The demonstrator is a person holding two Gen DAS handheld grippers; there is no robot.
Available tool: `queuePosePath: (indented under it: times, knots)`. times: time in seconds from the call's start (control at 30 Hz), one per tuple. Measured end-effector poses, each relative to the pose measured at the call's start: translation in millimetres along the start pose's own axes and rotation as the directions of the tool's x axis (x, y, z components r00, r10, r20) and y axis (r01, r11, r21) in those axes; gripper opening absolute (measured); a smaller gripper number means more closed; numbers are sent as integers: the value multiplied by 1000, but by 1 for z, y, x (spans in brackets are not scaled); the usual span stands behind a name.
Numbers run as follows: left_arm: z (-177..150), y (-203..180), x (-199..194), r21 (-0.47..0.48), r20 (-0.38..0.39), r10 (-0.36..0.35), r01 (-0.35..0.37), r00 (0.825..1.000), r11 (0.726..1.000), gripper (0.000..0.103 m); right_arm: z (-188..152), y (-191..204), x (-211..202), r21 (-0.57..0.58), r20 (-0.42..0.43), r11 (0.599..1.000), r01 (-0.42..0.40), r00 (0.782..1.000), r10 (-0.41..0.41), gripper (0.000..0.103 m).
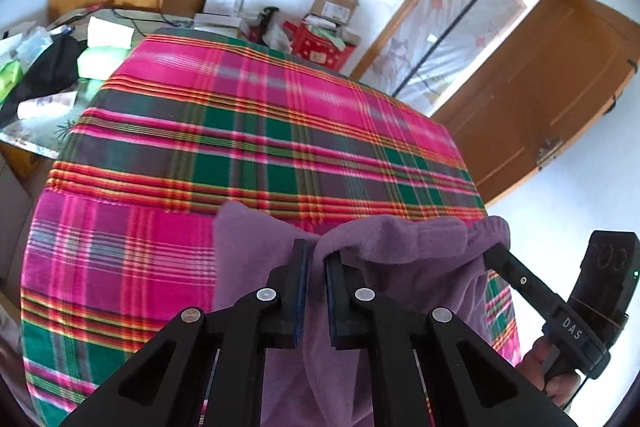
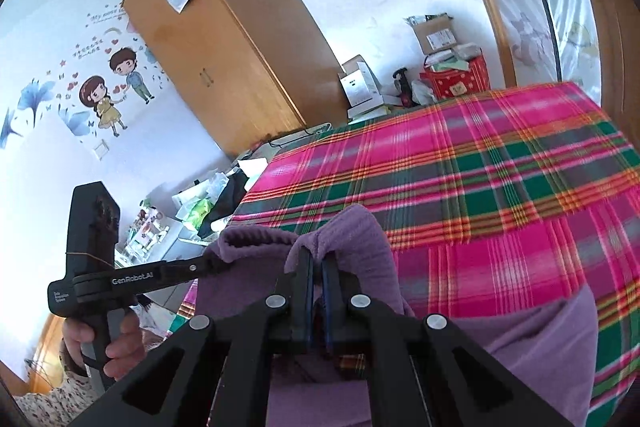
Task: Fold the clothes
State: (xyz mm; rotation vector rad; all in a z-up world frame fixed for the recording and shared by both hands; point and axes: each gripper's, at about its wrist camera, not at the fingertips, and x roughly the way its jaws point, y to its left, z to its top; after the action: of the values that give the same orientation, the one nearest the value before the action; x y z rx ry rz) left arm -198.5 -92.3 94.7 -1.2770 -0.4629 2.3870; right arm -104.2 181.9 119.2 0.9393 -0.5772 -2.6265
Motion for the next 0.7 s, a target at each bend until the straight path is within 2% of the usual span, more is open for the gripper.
queuePosePath:
  times: [0.2, 0.3, 0.4, 0.47, 0.53, 0.63, 0.7]
  knots:
    - [2, 19, -19, -36, 56, 21, -19, 998, 999, 7, 11, 12, 13, -55, -15, 998, 2, 1000, -3, 4]
    - [2, 23, -13, -30, 34, 7, -6, 999, 1000, 7, 7, 13, 17, -44, -31, 999, -21, 999, 19, 4]
    - [2, 21, -5, -1, 8, -10, 10, 1000, 1000, 18, 3, 10, 17, -15, -32, 999, -29, 999, 28, 4]
    - [1, 16, 1, 40, -4, -31, 31, 1000, 999, 36, 2, 6, 15, 1, -29, 999, -32, 999, 32, 4]
    - [0, 11, 4, 96, -7, -39, 40, 999, 995, 41, 2, 5, 14, 4, -28, 1000, -29, 999, 29, 4]
    - [-7, -2, 11, 237, -3, -19, 19, 1000, 971, 56, 2, 3, 13, 6, -31, 1000, -25, 999, 25, 4]
    - [-13, -7, 16, 301, 0, 7, -7, 1000, 954, 56, 1, 2, 13, 10, -33, 1000, -27, 999, 27, 4]
